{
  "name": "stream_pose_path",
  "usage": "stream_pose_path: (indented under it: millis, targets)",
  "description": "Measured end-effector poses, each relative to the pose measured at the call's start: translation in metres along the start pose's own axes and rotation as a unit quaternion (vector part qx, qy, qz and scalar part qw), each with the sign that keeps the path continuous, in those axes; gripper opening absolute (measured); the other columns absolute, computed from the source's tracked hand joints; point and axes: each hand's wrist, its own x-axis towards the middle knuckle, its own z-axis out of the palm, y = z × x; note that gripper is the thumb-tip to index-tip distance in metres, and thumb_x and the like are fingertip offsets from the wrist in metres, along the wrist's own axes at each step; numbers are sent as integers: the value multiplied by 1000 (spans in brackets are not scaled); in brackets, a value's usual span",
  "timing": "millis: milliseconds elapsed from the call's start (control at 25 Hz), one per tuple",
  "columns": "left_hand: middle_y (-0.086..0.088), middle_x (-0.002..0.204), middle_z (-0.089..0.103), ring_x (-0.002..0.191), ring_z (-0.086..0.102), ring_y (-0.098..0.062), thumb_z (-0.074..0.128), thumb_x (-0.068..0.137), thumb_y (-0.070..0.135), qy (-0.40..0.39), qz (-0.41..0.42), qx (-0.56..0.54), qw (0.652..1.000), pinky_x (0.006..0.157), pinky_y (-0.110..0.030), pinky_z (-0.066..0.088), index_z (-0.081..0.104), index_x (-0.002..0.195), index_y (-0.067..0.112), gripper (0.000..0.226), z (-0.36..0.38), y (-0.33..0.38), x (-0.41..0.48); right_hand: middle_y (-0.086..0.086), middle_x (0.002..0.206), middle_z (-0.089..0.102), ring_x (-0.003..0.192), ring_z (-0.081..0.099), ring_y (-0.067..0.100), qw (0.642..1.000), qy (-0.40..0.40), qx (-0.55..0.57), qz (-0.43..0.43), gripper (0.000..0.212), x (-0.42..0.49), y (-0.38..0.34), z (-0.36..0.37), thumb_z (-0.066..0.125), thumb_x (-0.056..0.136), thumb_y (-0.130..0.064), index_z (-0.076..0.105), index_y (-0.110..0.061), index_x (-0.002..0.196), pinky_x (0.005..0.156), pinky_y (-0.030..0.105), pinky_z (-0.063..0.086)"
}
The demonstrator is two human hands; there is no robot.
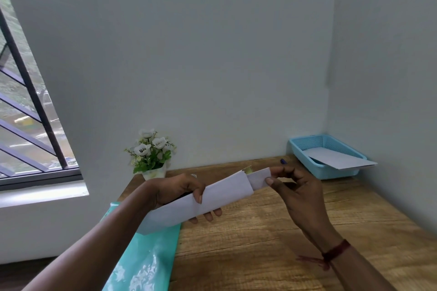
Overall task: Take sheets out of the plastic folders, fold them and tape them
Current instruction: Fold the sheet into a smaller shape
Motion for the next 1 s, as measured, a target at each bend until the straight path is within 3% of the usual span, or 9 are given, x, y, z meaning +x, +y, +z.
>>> stream_pose_path:
  millis: [120,320,520,640,760,840,1000]
  targets:
    - [-7,118,61,101,62,-15,56,61,30,2,3,-3,1000,80,-27,51,51,126,10,68,2,1,1,-13,87,74,86,67,6,1000,-8,-26,-12,20,-5,-2,6,77,77,-3,71,-21,84,75,20,50]
    - [-8,119,59,104,61,-16,55,63,29,-8,13,-11,1000,83,-28,51,49,128,8,69,7,4,5,-11,89,73,92,67,12,999,-15,-32,-41,22,-12,-1,12,74,79,-1,72,-21,89,84,31,53]
    - [-9,118,60,104,61,-17,56,63,29,-2,24,-22,999,82,-29,51,50,128,10,68,9,4,10,-9,98,71,96,65,8,998,-36,49,-7,32,-21,-2,16,55,89,8,68,-19,101,82,27,51]
    - [-11,121,60,106,60,-20,57,62,28,6,30,-16,999,82,-31,50,50,129,9,69,11,5,11,-7,107,71,101,65,7,989,-77,129,11,41,-24,-3,15,48,79,-6,59,-17,117,79,17,50]
    - [-12,122,58,113,53,-26,58,61,28,16,35,-1,999,84,-33,47,49,130,4,74,14,7,13,-19,113,67,107,63,3,981,-132,142,6,55,-23,-2,16,49,72,-9,49,-21,126,79,13,49]
    - [-13,123,57,116,47,-31,58,59,27,20,34,7,999,83,-33,46,47,131,-1,79,17,8,13,-16,115,66,110,62,7,978,-144,149,-11,59,-24,-2,17,49,69,-4,49,-17,127,83,16,49]
    - [-18,126,54,118,45,-34,66,56,27,28,56,-19,998,84,-37,45,38,141,-6,95,23,9,6,4,111,68,110,62,22,991,-54,116,-35,56,-16,-3,5,58,70,-3,54,-18,124,90,35,49]
